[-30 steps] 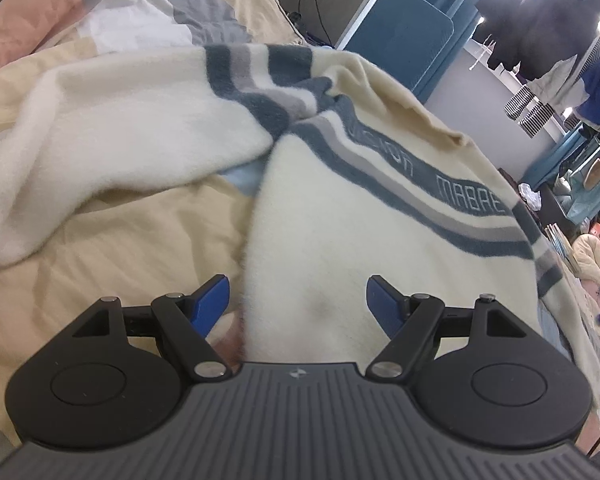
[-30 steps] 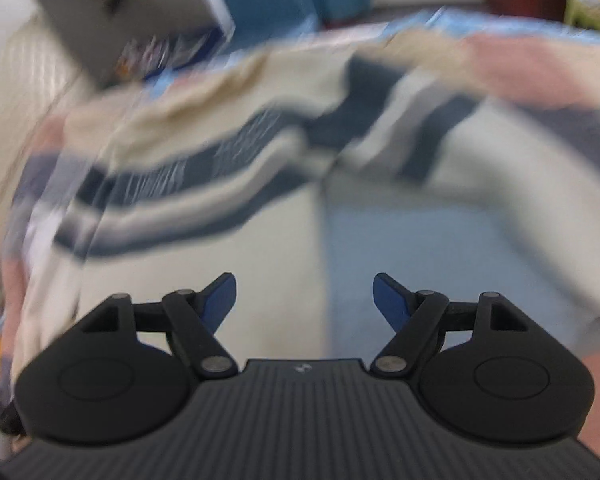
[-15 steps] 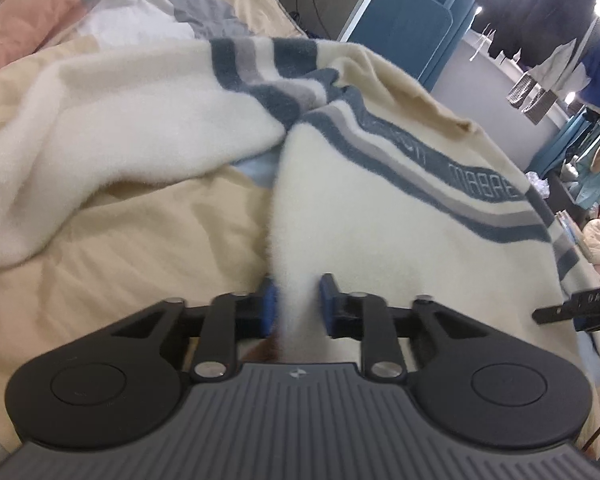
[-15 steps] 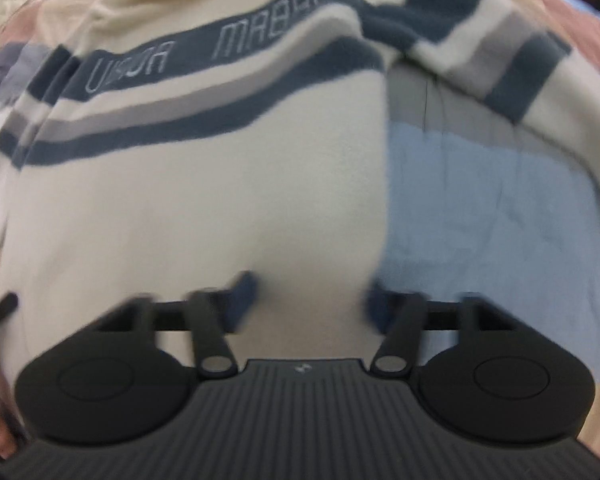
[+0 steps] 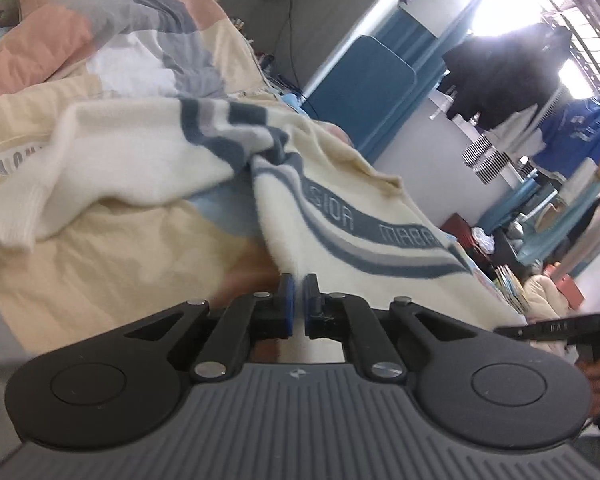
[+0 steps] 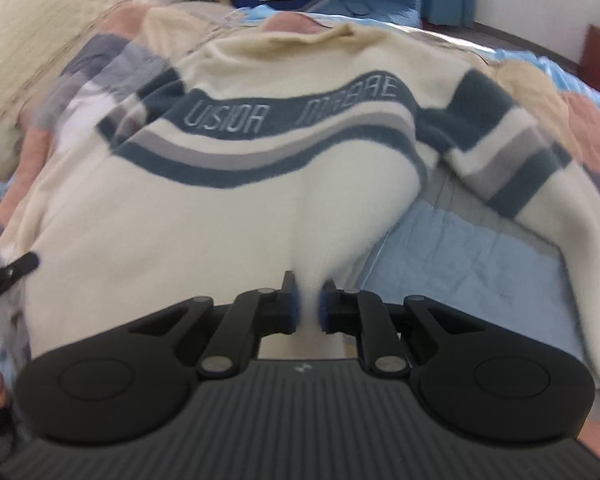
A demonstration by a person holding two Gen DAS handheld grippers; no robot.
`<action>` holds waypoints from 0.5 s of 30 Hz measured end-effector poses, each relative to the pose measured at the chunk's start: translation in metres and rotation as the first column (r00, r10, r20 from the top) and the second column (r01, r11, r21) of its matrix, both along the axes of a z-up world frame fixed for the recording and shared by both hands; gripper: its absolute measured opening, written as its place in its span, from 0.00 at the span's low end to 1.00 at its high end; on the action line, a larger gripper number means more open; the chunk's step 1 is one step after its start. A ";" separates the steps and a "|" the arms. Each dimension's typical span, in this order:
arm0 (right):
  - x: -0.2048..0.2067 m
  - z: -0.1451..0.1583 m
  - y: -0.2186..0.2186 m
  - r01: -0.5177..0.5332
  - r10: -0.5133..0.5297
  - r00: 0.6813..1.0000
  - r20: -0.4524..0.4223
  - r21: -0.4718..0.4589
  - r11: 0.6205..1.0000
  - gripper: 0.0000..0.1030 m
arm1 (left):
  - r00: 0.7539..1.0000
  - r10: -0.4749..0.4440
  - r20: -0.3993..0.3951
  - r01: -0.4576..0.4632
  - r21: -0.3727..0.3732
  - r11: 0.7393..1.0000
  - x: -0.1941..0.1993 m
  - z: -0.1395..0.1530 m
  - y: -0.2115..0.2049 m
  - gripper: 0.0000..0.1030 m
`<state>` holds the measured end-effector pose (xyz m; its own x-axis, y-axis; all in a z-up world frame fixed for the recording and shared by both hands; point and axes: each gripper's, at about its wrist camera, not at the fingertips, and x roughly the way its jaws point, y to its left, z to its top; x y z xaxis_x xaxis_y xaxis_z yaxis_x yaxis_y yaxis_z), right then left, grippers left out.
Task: Fold large clothes
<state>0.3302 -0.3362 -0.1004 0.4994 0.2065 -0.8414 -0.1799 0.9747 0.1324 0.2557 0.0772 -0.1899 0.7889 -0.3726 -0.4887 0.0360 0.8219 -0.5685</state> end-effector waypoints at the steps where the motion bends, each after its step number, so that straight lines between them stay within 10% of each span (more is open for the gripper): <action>1: -0.003 0.004 0.000 -0.017 0.017 1.000 -0.005 -0.006 1.000 0.13 | 1.000 -0.013 -0.009 0.012 -0.008 1.000 -0.005 0.000 -0.003 0.05; 12: -0.008 -0.009 -0.026 0.051 -0.037 0.994 -0.106 0.134 0.990 0.16 | 0.992 0.034 -0.120 -0.022 0.100 0.995 -0.026 -0.015 -0.011 0.07; 15: -0.011 -0.001 -0.025 0.044 -0.033 0.996 -0.088 0.121 0.992 0.16 | 0.993 0.042 -0.110 -0.031 0.100 0.995 -0.025 -0.012 -0.009 0.44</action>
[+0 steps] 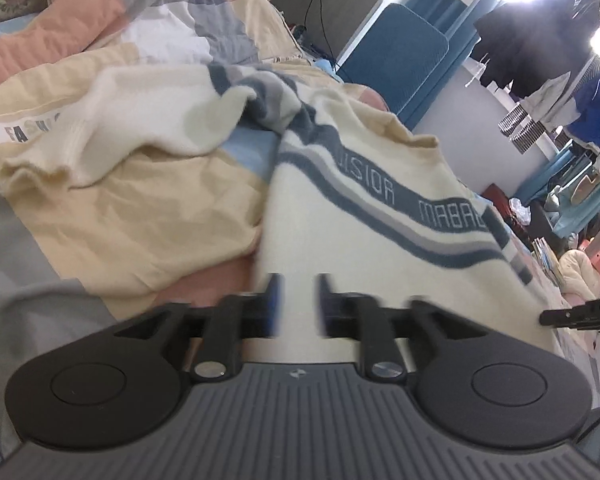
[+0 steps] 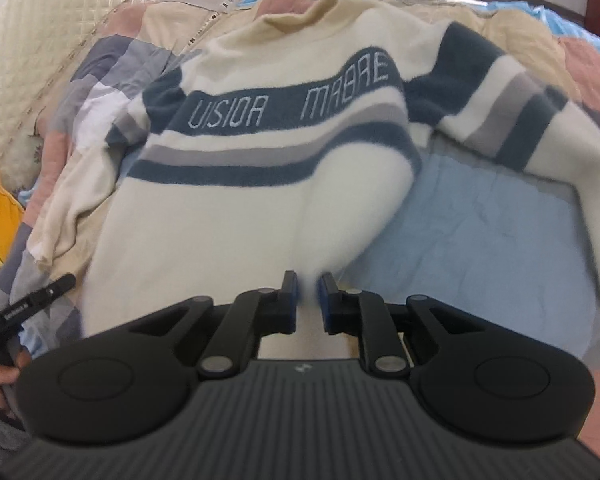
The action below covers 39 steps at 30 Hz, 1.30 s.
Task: Fold large clothes
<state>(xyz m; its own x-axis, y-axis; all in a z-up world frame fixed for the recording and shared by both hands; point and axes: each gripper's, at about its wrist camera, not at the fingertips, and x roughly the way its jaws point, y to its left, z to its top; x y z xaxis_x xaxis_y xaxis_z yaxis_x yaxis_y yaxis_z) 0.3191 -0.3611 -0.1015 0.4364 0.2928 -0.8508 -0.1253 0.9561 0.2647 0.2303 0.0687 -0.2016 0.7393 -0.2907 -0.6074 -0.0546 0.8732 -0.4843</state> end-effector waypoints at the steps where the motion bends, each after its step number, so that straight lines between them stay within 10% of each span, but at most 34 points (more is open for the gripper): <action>1: -0.004 0.002 -0.004 -0.001 0.001 1.000 0.010 0.006 1.000 0.16 | 1.000 0.001 0.016 -0.001 0.001 1.000 -0.001 0.002 0.000 0.55; 14: -0.024 0.032 -0.106 0.243 -0.264 0.944 0.196 0.123 0.962 0.39 | 0.989 -0.089 0.121 0.078 0.093 0.993 0.017 0.024 -0.029 0.62; 17: -0.034 0.028 -0.138 0.354 -0.379 0.895 0.234 0.143 0.924 0.63 | 0.983 -0.133 0.128 0.121 0.094 0.988 0.028 0.024 -0.043 0.63; 25: -0.068 -0.039 -0.205 0.601 -0.670 0.735 0.103 0.359 0.714 0.82 | 0.972 -0.225 0.069 0.219 0.080 0.972 0.074 0.000 -0.082 0.63; 31: -0.080 -0.108 -0.224 0.705 -0.811 0.584 -0.032 0.515 0.487 0.82 | 0.975 -0.222 0.002 0.220 0.111 0.969 0.086 -0.034 -0.086 0.63; 36: -0.088 -0.153 -0.230 0.723 -0.918 0.396 0.026 0.607 0.329 0.82 | 0.976 -0.214 -0.029 0.216 0.113 0.970 0.085 -0.045 -0.068 0.63; 39: -0.088 -0.160 -0.231 0.698 -0.939 0.330 0.092 0.646 0.309 0.82 | 0.978 -0.207 -0.025 0.209 0.092 0.974 0.088 -0.045 -0.060 0.63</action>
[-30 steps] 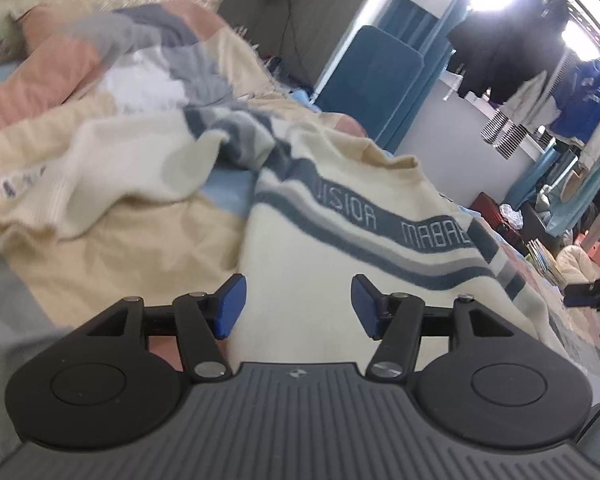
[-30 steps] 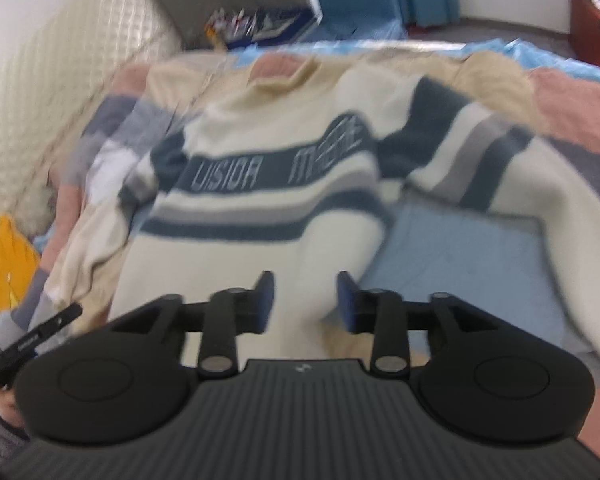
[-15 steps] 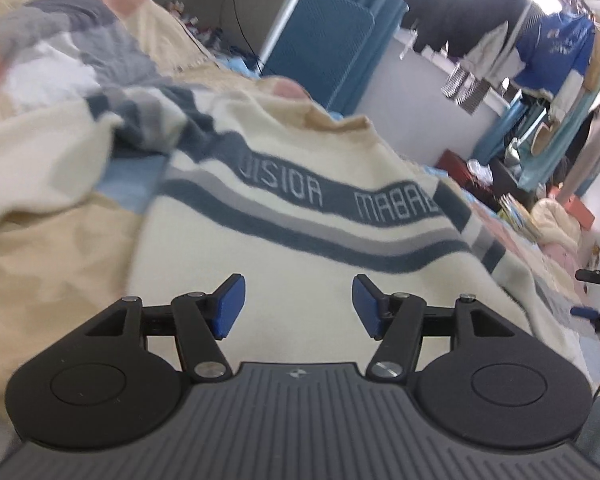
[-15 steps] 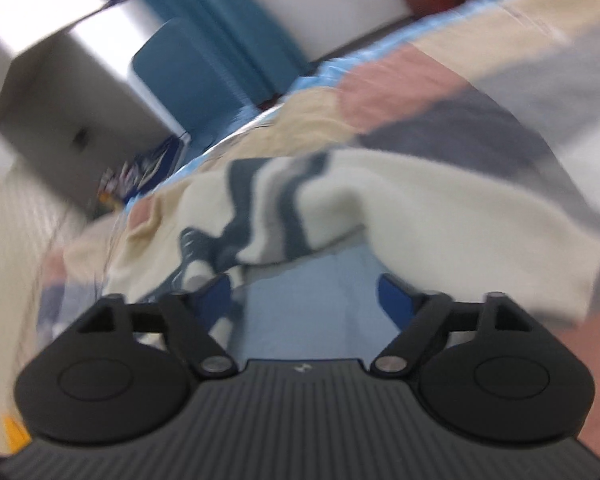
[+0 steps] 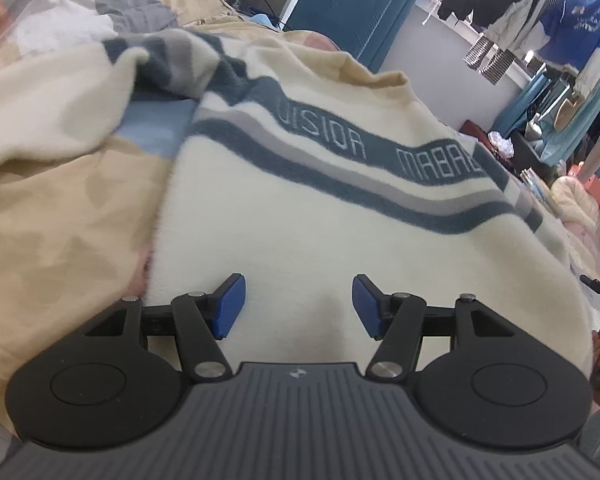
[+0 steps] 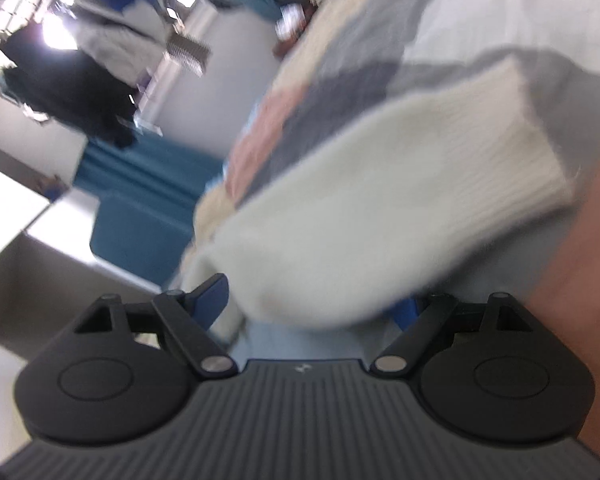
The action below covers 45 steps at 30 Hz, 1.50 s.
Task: Fold large clothes
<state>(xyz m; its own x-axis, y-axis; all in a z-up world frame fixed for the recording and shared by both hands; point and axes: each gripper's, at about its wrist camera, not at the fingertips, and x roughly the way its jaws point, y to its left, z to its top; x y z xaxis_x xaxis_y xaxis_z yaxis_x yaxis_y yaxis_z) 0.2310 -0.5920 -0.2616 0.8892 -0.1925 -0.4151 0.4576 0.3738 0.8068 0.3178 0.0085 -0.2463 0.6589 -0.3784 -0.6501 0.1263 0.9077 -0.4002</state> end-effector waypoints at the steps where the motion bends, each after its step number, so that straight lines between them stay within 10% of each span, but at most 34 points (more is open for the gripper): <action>1: 0.002 0.000 0.000 0.022 -0.022 1.000 0.014 -0.023 0.999 0.82 | 1.000 0.002 0.000 -0.002 -0.006 1.000 0.000 -0.001 0.002 0.63; 7: 0.005 -0.002 -0.024 0.197 -0.193 0.980 0.043 -0.094 0.976 0.65 | 1.000 -0.012 0.028 0.011 0.035 0.999 -0.004 0.002 -0.003 0.63; 12: 0.014 -0.002 -0.062 0.247 -0.251 0.968 -0.017 -0.116 0.962 0.15 | 0.999 -0.005 0.034 0.003 0.048 0.999 -0.001 0.001 -0.003 0.63; 14: 0.019 0.000 -0.079 0.234 -0.239 0.971 -0.027 -0.127 0.964 0.12 | 0.999 0.005 0.036 -0.007 0.047 0.999 0.002 0.001 -0.002 0.63; 35: 0.083 0.117 -0.125 0.130 -0.137 0.990 0.021 -0.489 0.863 0.09 | 0.998 0.060 0.027 -0.063 0.112 0.992 0.036 0.007 -0.013 0.63; 45: 0.099 0.250 0.034 -0.144 0.251 0.968 0.026 -0.758 0.636 0.10 | 0.995 0.064 0.070 -0.072 0.112 0.991 0.018 0.018 0.000 0.63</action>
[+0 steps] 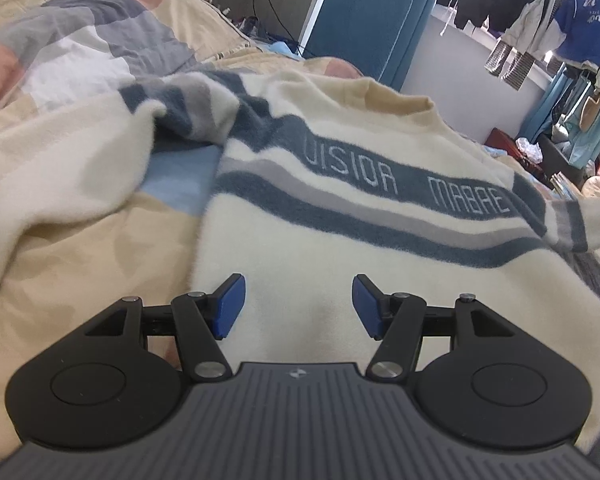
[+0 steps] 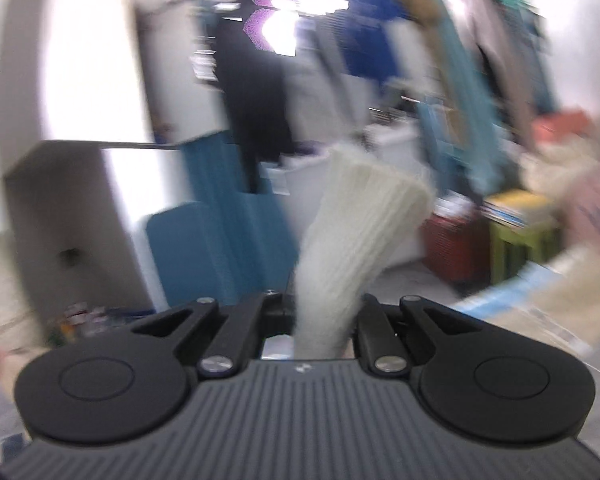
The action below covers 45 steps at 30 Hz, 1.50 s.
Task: Fold large clothes
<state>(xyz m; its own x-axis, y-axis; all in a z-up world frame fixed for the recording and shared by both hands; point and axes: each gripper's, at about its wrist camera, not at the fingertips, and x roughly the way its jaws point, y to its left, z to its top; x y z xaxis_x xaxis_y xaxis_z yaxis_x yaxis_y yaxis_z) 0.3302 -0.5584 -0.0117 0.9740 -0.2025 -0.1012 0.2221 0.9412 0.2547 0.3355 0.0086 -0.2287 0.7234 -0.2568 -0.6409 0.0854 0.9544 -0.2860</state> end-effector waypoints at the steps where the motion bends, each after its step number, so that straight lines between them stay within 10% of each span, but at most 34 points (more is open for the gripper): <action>1: 0.000 0.009 0.017 -0.045 0.045 0.999 0.011 -0.015 0.999 0.10 | 1.000 0.003 0.007 -0.003 -0.003 1.000 -0.002 0.002 0.002 0.63; 11: -0.013 0.049 0.238 -0.476 0.483 0.875 -0.018 -0.200 0.856 0.10 | 0.994 0.064 0.086 -0.056 -0.093 0.994 -0.029 0.029 0.044 0.63; 22: -0.028 -0.103 0.430 -0.765 0.654 0.619 -0.435 -0.147 0.627 0.11 | 0.986 0.119 0.119 -0.098 -0.170 0.981 -0.024 0.035 0.085 0.63; 29: -0.015 -0.187 0.453 -0.775 0.585 0.488 -0.647 -0.014 0.632 0.14 | 0.989 0.098 0.106 -0.074 -0.212 0.974 -0.008 0.020 0.092 0.63; 31: -0.012 -0.185 0.451 -0.760 0.592 0.453 -0.666 0.058 0.647 0.24 | 0.993 0.061 0.104 -0.037 -0.212 0.977 -0.003 0.017 0.089 0.63; 33: -0.019 -0.180 0.451 -0.766 0.611 0.433 -0.663 0.087 0.637 0.59 | 0.992 0.043 0.116 -0.021 -0.184 0.983 0.000 0.018 0.086 0.63; 39: -0.040 -0.159 0.436 -0.799 0.618 0.421 -0.664 0.050 0.599 0.69 | 0.991 -0.031 0.127 0.055 -0.184 0.981 -0.003 0.017 0.075 0.62; 45: -0.045 -0.152 0.397 -0.722 0.598 0.467 -0.652 0.109 0.683 0.69 | 0.983 -0.086 0.165 0.114 -0.169 0.979 -0.008 0.018 0.059 0.54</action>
<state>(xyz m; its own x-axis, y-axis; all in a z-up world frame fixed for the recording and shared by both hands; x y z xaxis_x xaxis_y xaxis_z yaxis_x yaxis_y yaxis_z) 0.2851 -0.1612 -0.1639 0.5492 0.4016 -0.7329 -0.4463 0.8824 0.1491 0.3278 0.0673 -0.2110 0.7756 -0.4318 -0.4604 0.2345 0.8743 -0.4251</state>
